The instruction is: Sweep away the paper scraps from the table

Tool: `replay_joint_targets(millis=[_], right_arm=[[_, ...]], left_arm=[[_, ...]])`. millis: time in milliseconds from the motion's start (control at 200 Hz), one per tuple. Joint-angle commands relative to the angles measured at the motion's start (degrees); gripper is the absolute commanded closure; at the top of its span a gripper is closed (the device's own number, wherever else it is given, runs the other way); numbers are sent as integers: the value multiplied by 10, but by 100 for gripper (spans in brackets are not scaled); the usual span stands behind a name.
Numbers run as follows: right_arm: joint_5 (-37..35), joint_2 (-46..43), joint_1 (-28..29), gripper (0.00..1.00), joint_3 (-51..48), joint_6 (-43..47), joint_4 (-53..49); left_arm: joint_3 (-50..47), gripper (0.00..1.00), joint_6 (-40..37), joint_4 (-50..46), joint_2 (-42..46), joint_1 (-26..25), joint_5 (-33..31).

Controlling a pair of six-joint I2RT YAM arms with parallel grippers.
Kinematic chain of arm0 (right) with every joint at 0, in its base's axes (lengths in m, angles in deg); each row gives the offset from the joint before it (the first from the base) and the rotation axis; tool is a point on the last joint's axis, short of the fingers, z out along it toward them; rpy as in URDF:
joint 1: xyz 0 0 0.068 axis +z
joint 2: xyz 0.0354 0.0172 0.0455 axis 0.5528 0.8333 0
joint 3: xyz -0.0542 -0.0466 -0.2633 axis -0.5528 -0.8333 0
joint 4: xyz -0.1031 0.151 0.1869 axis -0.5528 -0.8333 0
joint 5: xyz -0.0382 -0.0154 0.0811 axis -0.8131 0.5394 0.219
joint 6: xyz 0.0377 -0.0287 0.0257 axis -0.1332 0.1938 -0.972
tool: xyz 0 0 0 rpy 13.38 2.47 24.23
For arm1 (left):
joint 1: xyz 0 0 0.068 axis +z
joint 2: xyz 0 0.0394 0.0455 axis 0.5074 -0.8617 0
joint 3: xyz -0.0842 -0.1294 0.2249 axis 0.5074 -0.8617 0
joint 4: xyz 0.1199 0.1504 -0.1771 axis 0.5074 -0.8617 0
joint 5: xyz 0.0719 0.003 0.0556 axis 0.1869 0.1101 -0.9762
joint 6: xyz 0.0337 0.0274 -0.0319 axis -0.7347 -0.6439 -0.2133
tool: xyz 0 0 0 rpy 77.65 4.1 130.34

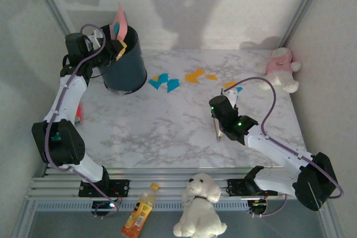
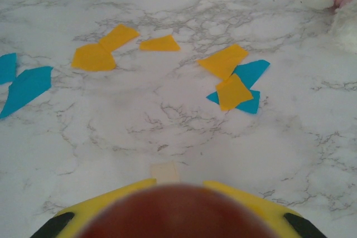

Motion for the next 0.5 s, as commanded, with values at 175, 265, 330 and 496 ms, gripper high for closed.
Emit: replay_joint_targets(millis=[175,265,330,496], right_arm=[[-4,3,-5,100,12,-5,-2],[-5,1,-5,100,11,-6,-4],[-4,1,-5,100,11,-6,-5],[-5,0,-5,100,11,-8,-8]], left_arm=[[-10,100,64,85,-25,8,34],[-11,100,75,95,-28,8,35],[-14,100,87,108,-29,8,36],[-26,100,122,147,-32,8,43]])
